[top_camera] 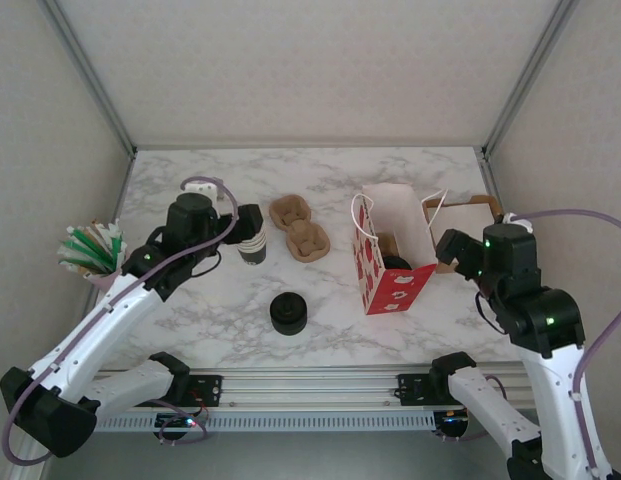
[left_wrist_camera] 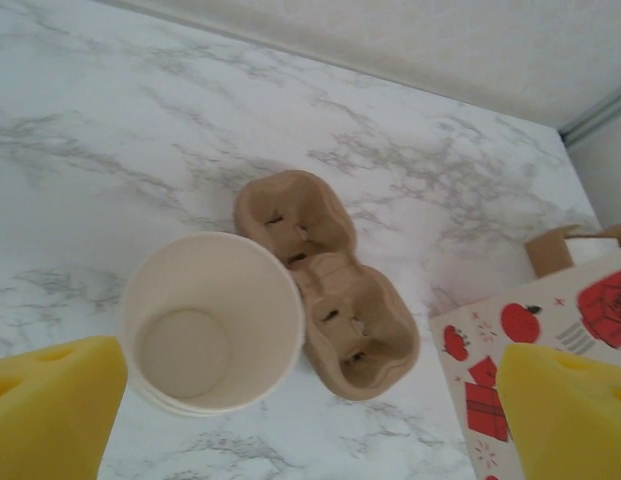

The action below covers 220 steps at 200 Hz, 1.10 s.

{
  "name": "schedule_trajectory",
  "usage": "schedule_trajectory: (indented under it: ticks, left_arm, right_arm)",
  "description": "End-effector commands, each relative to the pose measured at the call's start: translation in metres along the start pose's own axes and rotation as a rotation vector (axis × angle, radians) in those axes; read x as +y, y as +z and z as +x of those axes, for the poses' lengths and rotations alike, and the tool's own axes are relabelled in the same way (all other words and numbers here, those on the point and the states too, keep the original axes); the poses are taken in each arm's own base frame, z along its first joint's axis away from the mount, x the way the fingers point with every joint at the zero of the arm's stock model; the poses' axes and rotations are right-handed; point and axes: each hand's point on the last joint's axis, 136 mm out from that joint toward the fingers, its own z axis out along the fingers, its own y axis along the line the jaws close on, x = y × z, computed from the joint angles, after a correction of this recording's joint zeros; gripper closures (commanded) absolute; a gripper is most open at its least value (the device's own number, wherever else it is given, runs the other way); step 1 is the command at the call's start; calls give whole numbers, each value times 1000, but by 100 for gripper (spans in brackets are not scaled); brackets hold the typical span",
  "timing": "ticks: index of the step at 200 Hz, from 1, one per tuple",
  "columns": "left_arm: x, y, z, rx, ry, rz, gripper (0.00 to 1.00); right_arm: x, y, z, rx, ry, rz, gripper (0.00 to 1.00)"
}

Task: Pack the takeout coffee

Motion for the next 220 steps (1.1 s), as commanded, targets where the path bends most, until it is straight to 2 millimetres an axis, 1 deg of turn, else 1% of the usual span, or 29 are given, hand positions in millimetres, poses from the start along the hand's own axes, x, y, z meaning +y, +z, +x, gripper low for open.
schedule_trajectory:
  ticks: [1, 21, 43, 82, 111, 128, 141, 157, 177, 194, 220]
  left_arm:
    - [12, 5, 7, 52, -23, -18, 9]
    - [21, 9, 10, 77, -45, -31, 12]
    - [29, 13, 11, 95, -66, -45, 15]
    - [40, 17, 11, 112, -82, -83, 19]
    - [41, 15, 9, 104, -90, -84, 20]
    - [42, 11, 4, 88, -88, -92, 21]
    - [48, 4, -3, 58, -89, -127, 21]
    - [60, -8, -15, 18, -101, -191, 21]
    - [79, -26, -28, -30, -121, -278, 21]
    - [89, -38, -34, -44, -138, -320, 22]
    - [99, -58, -42, -71, -161, -375, 23]
  right_arm:
    - [-4, 17, -6, 0, 27, 62, 1]
    - [-1, 25, -10, 21, 59, 47, 1]
    - [-5, 34, -15, 50, 116, 49, 1]
    - [-10, 62, -9, 161, 242, -19, 1]
    - [-23, 77, -3, 197, 281, -2, 1]
    - [-24, 84, 0, 214, 290, -13, 1]
    - [-21, 86, 2, 221, 291, -35, 1]
    - [-20, 87, 2, 220, 284, -42, 1]
    - [-12, 80, -1, 202, 252, -93, 1]
    - [-4, 69, -6, 166, 226, -144, 1]
    - [17, 47, -16, 121, 178, -261, 1]
